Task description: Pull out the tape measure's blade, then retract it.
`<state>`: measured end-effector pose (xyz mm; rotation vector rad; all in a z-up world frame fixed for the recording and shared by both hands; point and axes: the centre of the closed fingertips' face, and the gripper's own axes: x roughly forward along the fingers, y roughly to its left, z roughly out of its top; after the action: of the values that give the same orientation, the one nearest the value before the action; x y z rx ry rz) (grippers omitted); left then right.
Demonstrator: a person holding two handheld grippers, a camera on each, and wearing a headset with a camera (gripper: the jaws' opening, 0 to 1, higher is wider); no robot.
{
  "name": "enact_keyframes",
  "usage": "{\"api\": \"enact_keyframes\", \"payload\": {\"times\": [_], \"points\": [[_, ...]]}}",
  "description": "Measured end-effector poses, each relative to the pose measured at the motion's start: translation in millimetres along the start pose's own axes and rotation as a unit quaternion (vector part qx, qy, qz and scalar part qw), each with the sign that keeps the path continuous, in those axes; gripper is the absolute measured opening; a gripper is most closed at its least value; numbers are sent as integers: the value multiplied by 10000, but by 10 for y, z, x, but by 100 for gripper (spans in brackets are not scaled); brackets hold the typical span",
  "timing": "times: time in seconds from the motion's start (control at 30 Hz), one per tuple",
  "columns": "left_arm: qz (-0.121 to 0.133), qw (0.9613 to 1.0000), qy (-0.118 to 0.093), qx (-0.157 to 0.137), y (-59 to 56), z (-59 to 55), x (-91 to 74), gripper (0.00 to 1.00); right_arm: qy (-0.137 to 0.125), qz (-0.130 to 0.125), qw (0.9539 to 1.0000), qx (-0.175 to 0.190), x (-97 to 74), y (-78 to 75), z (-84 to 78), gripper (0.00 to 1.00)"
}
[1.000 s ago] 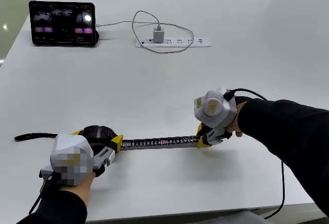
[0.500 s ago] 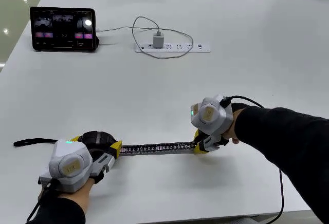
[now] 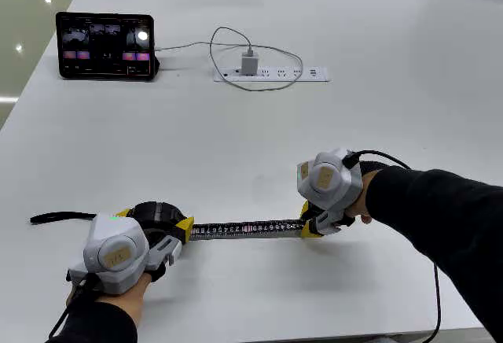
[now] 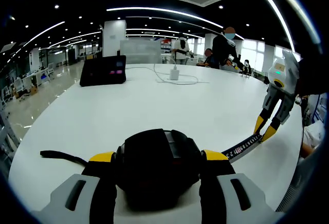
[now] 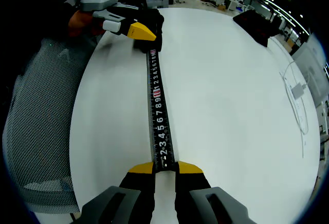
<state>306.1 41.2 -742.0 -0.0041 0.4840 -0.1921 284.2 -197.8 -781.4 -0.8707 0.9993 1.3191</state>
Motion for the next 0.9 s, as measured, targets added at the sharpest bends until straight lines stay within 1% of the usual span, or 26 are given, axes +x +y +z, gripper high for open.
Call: {"api": "enact_keyframes", "payload": {"times": [0.17, 0.3, 0.47, 0.63, 0.9], "points": [[-22, 10000, 52, 27, 5, -8, 8, 61, 24, 25, 10000, 15, 10, -5, 22, 10], [-46, 10000, -17, 17, 3, -12, 5, 61, 34, 2, 10000, -50, 14, 8, 37, 10], [-47, 10000, 24, 18, -4, -9, 5, 61, 38, 9, 10000, -1, 19, 2, 53, 10], [-45, 10000, 33, 19, -4, -13, 5, 61, 79, -16, 10000, -53, 28, 6, 66, 10], [-39, 10000, 62, 20, -2, -15, 6, 61, 58, -31, 10000, -11, 36, 6, 91, 10]]}}
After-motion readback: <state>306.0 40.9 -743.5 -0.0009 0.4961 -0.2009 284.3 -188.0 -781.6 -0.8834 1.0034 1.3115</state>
